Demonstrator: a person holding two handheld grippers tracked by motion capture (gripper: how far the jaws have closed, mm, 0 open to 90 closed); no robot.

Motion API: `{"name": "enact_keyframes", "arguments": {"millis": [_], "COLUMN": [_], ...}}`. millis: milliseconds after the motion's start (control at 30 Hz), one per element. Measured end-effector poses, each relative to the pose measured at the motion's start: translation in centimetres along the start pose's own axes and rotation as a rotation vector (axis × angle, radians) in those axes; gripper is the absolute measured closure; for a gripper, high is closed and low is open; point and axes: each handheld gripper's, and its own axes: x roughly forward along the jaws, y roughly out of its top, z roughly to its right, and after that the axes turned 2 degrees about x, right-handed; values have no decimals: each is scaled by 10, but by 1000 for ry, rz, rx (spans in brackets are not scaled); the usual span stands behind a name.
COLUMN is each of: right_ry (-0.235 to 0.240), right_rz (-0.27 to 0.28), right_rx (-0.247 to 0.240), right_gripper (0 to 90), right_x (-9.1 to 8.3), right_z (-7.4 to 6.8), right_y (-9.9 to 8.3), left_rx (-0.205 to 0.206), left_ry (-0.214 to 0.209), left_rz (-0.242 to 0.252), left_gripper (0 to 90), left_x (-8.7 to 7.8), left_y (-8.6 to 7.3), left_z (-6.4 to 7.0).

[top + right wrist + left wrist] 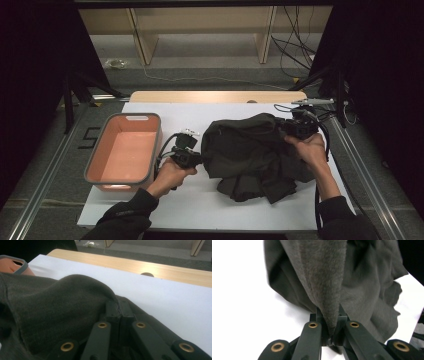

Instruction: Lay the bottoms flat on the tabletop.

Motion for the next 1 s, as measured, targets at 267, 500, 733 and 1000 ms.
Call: {"name": "enact_keyframes", "arguments": {"millis": [267,500,733,1000], "right_ry": [-6,-16,-26,-49], "right_rz": [24,34,44,38], "right_rx": [26,37,54,73], "right_gripper": [896,895,896,896], "right_x": [1,4,4,13], "right_z": [9,13,20,25], "right_y": [3,5,8,19], "left_rx": [-24,-31,-44,-66], "left_ry": [19,53,94,116], "left_rz": [41,26,7,0], "left_gripper": [865,864,862,854], "left_x": [-19,-24,-34,-27], "left_y": [41,76,102,109], "left_z": [-24,-42,-60,-66]}}
